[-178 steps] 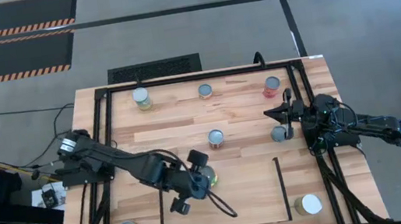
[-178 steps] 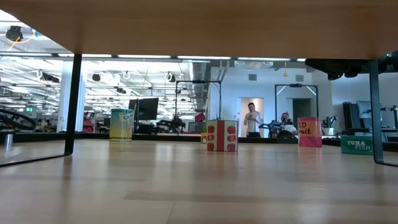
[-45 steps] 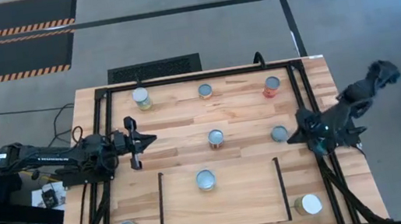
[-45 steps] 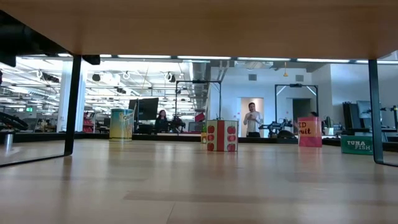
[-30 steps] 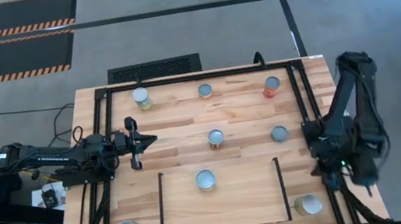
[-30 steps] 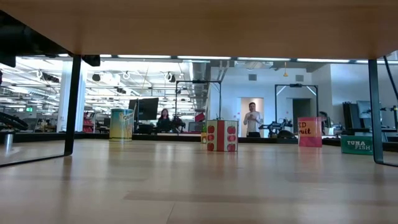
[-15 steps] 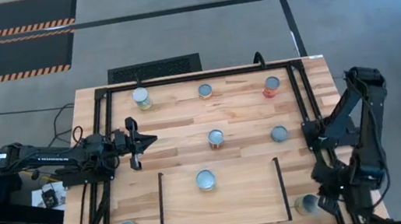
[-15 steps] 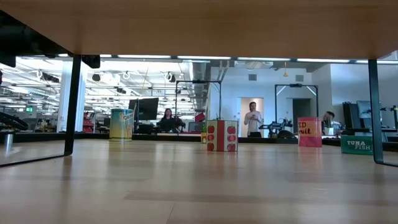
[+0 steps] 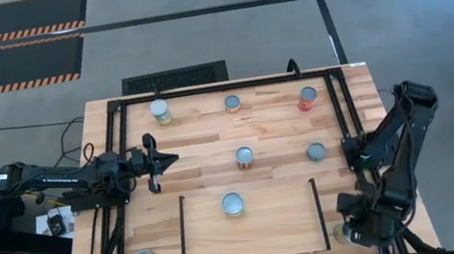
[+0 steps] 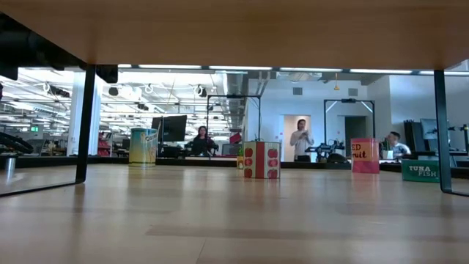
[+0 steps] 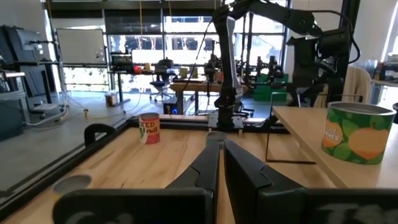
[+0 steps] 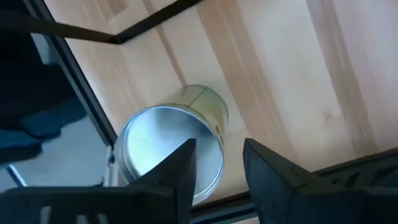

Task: Pick and place cans onto a shelf
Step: Put the green orange can on the shelf, then put the red mixed fruit can on the shelf

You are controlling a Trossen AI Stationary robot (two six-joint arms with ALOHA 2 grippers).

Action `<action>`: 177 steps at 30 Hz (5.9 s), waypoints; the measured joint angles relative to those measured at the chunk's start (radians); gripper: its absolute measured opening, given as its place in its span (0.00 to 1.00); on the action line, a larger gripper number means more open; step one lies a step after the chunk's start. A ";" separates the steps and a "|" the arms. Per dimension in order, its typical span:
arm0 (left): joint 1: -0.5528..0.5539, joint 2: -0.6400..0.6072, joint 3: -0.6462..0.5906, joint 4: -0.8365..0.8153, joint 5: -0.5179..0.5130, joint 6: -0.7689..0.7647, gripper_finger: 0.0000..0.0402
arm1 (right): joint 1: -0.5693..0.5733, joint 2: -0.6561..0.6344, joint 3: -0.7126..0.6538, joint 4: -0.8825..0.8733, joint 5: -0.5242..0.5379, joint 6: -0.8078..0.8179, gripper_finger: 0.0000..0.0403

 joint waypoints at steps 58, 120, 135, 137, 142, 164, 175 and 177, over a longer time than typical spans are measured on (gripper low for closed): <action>0.000 0.000 0.004 -0.012 0.028 -0.005 0.03 | -0.116 -0.016 -0.049 0.065 -0.146 -0.253 0.01; 0.000 0.000 0.008 -0.039 0.045 0.025 0.03 | -0.925 0.195 0.789 -0.347 -0.183 -0.975 0.00; 0.000 0.000 0.009 -0.057 0.045 0.025 0.03 | -0.847 0.463 1.036 -0.426 -0.253 -0.994 0.00; 0.000 0.000 0.009 -0.060 0.045 0.025 0.03 | -0.848 0.474 1.046 -0.425 -0.264 -0.999 0.00; 0.000 0.000 0.009 -0.062 0.045 0.026 0.03 | -0.851 0.477 1.047 -0.424 -0.276 -1.006 0.03; 0.000 0.000 0.009 -0.072 0.045 0.029 0.03 | -0.848 0.438 1.047 -0.434 -0.228 -1.110 0.18; 0.000 0.002 0.009 -0.090 0.045 0.029 0.03 | -0.777 0.173 0.815 -0.339 -0.093 -1.349 0.02; 0.000 0.002 0.009 -0.092 0.045 0.029 0.03 | -0.790 0.092 0.679 -0.223 -0.091 -1.357 0.01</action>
